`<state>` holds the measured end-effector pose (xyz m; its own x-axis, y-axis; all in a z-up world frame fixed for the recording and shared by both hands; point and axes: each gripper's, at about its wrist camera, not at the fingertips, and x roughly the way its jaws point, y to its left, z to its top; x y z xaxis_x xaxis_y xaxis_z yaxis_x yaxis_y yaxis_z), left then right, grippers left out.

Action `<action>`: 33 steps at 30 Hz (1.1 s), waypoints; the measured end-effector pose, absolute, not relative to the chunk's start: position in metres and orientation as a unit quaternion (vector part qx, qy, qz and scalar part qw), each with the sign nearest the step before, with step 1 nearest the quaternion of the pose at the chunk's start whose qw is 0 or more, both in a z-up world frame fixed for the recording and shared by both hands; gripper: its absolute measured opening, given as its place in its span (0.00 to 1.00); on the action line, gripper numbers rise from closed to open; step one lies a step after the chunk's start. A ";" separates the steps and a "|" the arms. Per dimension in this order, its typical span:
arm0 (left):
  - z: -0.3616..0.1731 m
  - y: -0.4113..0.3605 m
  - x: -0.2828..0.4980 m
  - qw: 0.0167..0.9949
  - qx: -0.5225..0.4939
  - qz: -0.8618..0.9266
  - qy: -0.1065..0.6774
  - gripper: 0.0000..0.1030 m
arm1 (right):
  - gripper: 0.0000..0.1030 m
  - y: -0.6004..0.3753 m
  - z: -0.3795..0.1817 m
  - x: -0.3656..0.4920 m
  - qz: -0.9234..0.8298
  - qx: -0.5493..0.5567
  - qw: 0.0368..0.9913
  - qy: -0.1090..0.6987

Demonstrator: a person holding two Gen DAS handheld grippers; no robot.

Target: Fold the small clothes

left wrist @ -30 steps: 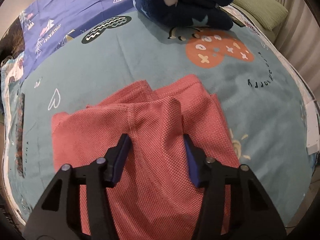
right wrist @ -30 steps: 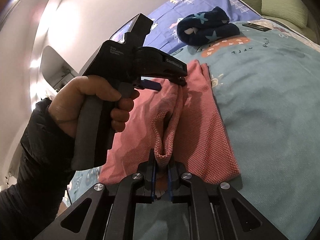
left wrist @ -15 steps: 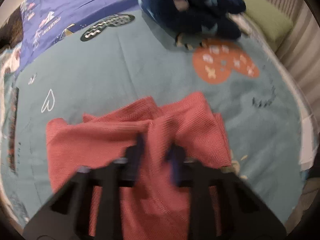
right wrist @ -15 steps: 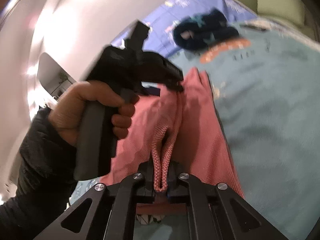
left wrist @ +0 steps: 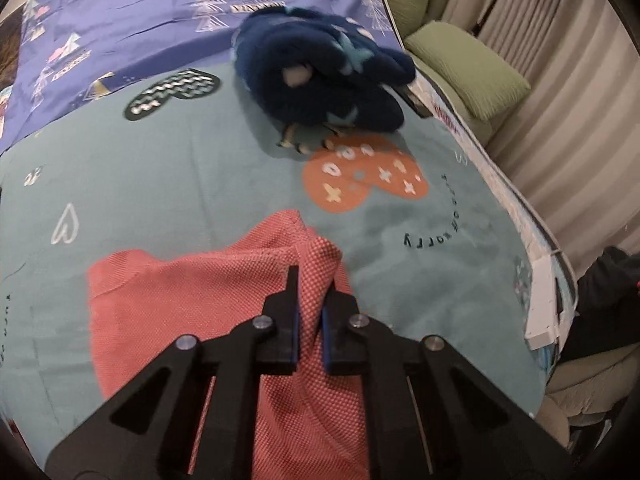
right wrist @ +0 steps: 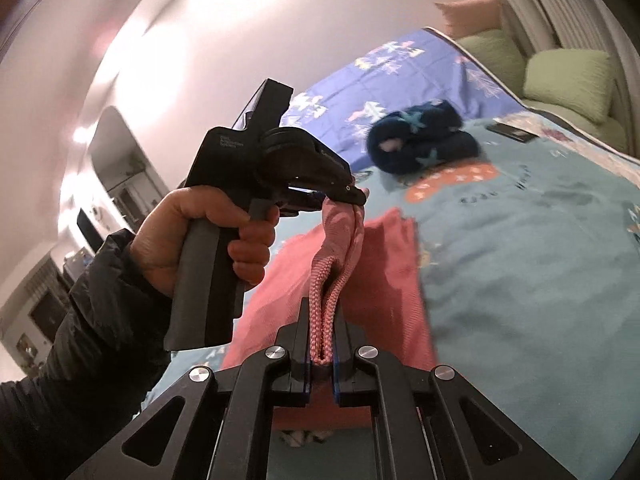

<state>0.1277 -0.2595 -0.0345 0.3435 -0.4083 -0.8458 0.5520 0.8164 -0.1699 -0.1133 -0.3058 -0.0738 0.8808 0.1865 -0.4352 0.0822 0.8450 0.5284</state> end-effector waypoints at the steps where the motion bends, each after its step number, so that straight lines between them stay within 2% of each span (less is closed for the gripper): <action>1: -0.038 -0.264 0.126 0.816 0.079 -0.293 0.492 0.09 | 0.05 -0.309 -0.077 -0.113 0.024 0.282 0.927 0.248; 6: -0.057 -0.278 0.118 0.811 0.103 -0.294 0.496 0.11 | 0.05 -0.323 -0.097 -0.113 0.016 0.313 0.908 0.277; 9: -0.054 -0.277 0.112 0.808 0.106 -0.320 0.483 0.19 | 0.05 -0.323 -0.101 -0.115 0.017 0.314 0.906 0.283; 13: -0.039 -0.270 0.099 0.800 0.098 -0.357 0.473 0.44 | 0.05 -0.321 -0.106 -0.117 0.019 0.312 0.904 0.292; 19: 0.000 -0.206 0.042 0.827 0.115 -0.378 0.399 0.66 | 0.08 -0.328 -0.113 -0.118 0.019 0.320 0.896 0.307; 22: 0.000 -0.163 0.011 0.836 0.125 -0.377 0.378 0.73 | 0.09 -0.329 -0.115 -0.120 0.017 0.319 0.895 0.312; 28: -0.028 -0.094 -0.030 0.852 0.132 -0.332 0.382 0.76 | 0.11 -0.333 -0.115 -0.126 0.008 0.325 0.890 0.319; 33: -0.059 -0.080 -0.057 0.831 0.156 -0.347 0.406 0.76 | 0.11 -0.329 -0.110 -0.127 -0.003 0.319 0.890 0.325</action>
<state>-0.0566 -0.0805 -0.0586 0.4297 -0.4505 -0.7826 0.7033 0.7105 -0.0229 -0.1265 -0.3294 -0.1104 0.7892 0.2013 -0.5802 0.2134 0.7960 0.5665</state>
